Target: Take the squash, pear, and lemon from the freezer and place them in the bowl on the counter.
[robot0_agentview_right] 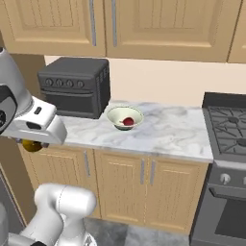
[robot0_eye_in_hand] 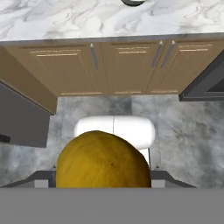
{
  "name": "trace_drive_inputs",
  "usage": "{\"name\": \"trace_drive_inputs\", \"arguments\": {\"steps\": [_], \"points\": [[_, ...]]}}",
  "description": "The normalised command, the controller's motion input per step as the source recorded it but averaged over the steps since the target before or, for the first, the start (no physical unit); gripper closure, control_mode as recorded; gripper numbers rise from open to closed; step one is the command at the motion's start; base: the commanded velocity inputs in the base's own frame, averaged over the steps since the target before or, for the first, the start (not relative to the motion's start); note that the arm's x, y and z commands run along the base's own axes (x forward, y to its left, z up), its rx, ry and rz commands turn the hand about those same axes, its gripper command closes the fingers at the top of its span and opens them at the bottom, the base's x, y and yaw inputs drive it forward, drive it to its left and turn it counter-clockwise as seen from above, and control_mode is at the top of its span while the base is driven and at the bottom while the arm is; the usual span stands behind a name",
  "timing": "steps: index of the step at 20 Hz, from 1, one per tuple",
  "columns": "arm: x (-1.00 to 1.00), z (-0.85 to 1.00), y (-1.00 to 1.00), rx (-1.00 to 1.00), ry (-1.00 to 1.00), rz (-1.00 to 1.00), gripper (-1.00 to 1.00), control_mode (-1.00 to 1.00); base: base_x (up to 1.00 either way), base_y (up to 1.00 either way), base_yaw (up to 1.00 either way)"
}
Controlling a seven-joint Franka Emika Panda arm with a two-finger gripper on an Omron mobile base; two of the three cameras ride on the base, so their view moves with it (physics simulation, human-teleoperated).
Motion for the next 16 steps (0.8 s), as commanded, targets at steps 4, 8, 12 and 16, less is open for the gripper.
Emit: {"name": "trace_drive_inputs", "arguments": {"steps": [4,8,12,16], "points": [[0.0,0.0,0.0,0.0,0.0,0.0,1.0,1.0,0.66,-0.19,0.0],[0.0,0.0,0.0,0.0,0.0,0.0,1.0,1.0,0.42,-0.67,0.0],[0.0,0.0,0.0,0.0,0.0,0.0,1.0,1.0,0.44,-0.58,0.0],[0.0,0.0,0.0,0.0,0.0,0.0,1.0,1.0,0.45,-0.04,0.0]]}}
